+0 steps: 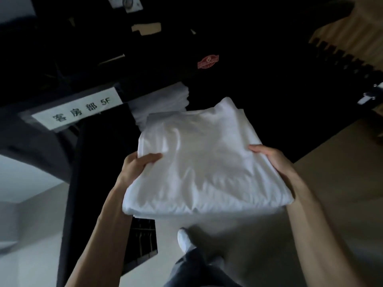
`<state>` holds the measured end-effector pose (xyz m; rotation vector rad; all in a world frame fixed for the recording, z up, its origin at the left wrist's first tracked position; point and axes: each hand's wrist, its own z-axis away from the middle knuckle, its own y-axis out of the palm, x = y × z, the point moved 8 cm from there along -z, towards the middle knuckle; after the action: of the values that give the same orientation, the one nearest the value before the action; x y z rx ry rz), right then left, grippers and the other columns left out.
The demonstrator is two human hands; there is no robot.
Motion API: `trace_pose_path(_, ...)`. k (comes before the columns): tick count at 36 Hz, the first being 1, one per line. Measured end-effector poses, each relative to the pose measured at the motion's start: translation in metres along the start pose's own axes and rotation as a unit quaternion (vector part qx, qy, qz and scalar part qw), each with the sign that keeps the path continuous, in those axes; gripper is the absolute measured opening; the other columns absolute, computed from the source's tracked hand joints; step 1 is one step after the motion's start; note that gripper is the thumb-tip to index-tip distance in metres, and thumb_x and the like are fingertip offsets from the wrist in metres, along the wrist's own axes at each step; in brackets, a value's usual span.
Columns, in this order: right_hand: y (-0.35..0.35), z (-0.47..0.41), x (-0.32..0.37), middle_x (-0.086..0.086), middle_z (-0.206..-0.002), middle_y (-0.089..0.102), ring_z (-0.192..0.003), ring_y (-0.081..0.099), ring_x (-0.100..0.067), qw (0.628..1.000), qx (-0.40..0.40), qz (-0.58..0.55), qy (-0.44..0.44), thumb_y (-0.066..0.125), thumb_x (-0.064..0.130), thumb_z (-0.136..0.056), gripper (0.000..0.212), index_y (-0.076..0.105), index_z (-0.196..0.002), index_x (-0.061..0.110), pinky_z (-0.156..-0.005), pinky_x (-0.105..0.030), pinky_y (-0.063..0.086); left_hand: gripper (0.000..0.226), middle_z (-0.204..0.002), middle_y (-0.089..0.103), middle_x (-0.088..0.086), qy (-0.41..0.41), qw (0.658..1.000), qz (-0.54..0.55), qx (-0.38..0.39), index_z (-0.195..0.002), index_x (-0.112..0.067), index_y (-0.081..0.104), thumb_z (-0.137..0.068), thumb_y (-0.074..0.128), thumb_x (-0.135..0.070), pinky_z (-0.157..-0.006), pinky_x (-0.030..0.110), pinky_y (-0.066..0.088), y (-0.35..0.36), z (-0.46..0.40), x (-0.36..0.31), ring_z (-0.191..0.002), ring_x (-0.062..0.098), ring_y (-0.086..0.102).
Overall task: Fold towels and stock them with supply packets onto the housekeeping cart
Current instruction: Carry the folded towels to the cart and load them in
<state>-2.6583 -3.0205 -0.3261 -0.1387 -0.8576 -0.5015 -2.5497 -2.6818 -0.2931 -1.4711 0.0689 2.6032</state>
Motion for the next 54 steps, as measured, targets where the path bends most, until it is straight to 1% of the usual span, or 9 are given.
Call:
trace_pose_path(9,-0.014,-0.055,0.000,-0.015,-0.082,0.075,-0.065,0.072,-0.028,0.998,0.018,0.046,0.028,0.070,0.023,-0.082,0.023,0.075,-0.096,0.005,-0.057,-0.031,0.058,0.009,-0.078,0.075,0.009,-0.050,0.997,0.050,-0.020,-0.090,-0.004,0.072,-0.082,0.074,-0.008,-0.050,0.027,0.057,0.023,-0.029,0.040,-0.062,0.022,0.072)
trace_pose_path(14,-0.030,-0.085,-0.018,-0.027,-0.106,0.068,-0.086,0.066,-0.037,0.993,0.029,0.066,0.088,0.067,0.019,-0.086,0.036,0.069,-0.113,-0.005,-0.088,-0.047,0.052,0.021,-0.090,0.077,0.016,-0.088,0.991,0.085,-0.055,-0.096,-0.003,0.073,-0.079,0.078,-0.014,-0.061,0.033,0.061,0.044,-0.031,0.069,-0.072,0.029,0.075)
trace_pose_path(18,-0.048,-0.118,-0.028,-0.029,-0.110,0.067,-0.093,0.064,-0.039,0.985,0.057,0.109,0.120,0.069,0.021,-0.085,0.038,0.070,-0.114,-0.004,-0.093,-0.049,0.051,0.043,-0.096,0.077,0.015,-0.120,0.982,0.124,-0.073,-0.102,-0.006,0.076,-0.067,0.085,-0.029,-0.071,0.042,0.062,0.073,-0.034,0.106,-0.086,0.036,0.075)
trace_pose_path(22,-0.069,-0.152,-0.033,-0.022,-0.101,0.072,-0.084,0.070,-0.036,0.976,0.099,0.136,0.140,0.071,0.024,-0.084,0.035,0.072,-0.109,0.000,-0.077,-0.039,0.056,0.045,-0.095,0.078,0.008,-0.138,0.978,0.113,-0.109,-0.101,-0.012,0.076,-0.061,0.087,-0.029,-0.069,0.036,0.059,0.100,-0.046,0.140,-0.083,0.028,0.076)
trace_pose_path(27,-0.092,-0.191,-0.034,-0.022,-0.104,0.073,-0.095,0.071,-0.040,0.966,0.119,0.171,0.152,0.075,0.032,-0.080,0.039,0.073,-0.108,0.004,-0.088,-0.047,0.057,0.036,-0.101,0.077,0.009,-0.151,0.971,0.134,-0.131,-0.105,-0.011,0.075,-0.071,0.086,-0.019,-0.080,0.040,0.058,0.123,-0.063,0.171,-0.090,0.030,0.075)
trace_pose_path(32,-0.097,-0.227,-0.041,-0.017,-0.093,0.076,-0.078,0.075,-0.033,0.958,0.143,0.185,0.166,0.077,0.035,-0.077,0.036,0.075,-0.101,0.009,-0.059,-0.032,0.058,0.030,-0.101,0.077,0.011,-0.165,0.967,0.152,-0.125,-0.103,-0.010,0.075,-0.075,0.083,-0.017,-0.071,0.035,0.058,0.141,-0.086,0.192,-0.085,0.028,0.076)
trace_pose_path(37,-0.095,-0.272,-0.067,-0.017,-0.100,0.075,-0.086,0.074,-0.035,0.953,0.156,0.186,0.180,0.078,0.039,-0.073,0.040,0.078,-0.101,0.011,-0.065,-0.035,0.058,0.053,-0.108,0.075,0.016,-0.171,0.962,0.180,-0.118,-0.111,-0.007,0.073,-0.063,0.087,-0.022,-0.091,0.051,0.056,0.143,-0.119,0.224,-0.097,0.038,0.072)
trace_pose_path(51,-0.042,-0.423,-0.177,-0.017,-0.108,0.074,-0.095,0.072,-0.038,0.964,0.172,0.130,0.155,0.084,0.042,-0.064,0.053,0.074,-0.111,0.018,-0.077,-0.042,0.057,0.041,-0.108,0.074,0.020,-0.121,0.960,0.208,-0.140,-0.101,-0.010,0.078,-0.062,0.089,-0.017,-0.091,0.051,0.056,0.109,-0.256,0.331,-0.096,0.039,0.072)
trace_pose_path(54,-0.027,-0.457,-0.191,-0.012,-0.099,0.076,-0.085,0.074,-0.034,0.969,0.182,0.115,0.119,0.088,0.042,-0.052,0.057,0.075,-0.103,0.021,-0.066,-0.040,0.059,0.039,-0.109,0.074,0.019,-0.081,0.962,0.219,-0.141,-0.101,-0.012,0.079,-0.063,0.088,-0.015,-0.091,0.053,0.056,0.101,-0.284,0.347,-0.098,0.039,0.072)
